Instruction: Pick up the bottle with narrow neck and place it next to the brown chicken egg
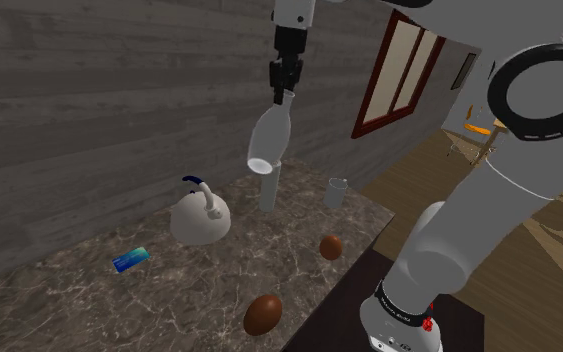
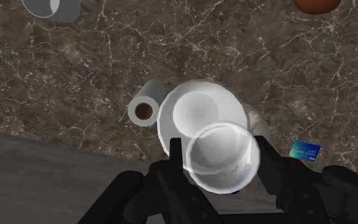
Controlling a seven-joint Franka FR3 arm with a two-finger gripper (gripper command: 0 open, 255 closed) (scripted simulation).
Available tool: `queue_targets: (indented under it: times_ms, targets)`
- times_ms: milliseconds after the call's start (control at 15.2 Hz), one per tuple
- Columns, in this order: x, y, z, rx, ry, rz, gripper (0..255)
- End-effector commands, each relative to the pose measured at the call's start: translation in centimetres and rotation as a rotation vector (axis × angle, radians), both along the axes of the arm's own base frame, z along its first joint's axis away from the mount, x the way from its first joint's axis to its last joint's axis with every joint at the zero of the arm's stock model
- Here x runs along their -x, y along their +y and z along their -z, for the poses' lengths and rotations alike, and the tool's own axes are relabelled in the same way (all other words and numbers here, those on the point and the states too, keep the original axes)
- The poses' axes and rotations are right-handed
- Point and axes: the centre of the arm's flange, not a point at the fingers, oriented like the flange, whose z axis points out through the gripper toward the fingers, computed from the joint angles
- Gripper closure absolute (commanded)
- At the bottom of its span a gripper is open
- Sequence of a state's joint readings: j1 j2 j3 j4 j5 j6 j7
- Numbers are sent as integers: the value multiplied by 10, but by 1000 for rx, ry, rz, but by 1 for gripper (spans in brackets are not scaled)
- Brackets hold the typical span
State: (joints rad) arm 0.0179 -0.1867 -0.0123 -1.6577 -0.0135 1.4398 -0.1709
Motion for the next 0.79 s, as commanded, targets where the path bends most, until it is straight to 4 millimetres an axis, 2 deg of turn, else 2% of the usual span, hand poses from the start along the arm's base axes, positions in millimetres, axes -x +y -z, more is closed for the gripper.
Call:
queue_targets:
  times_ms: [0, 726]
  targets:
    - [21, 7, -12, 0, 0, 1, 255]
    - [145, 52, -73, 0, 0, 1, 255]
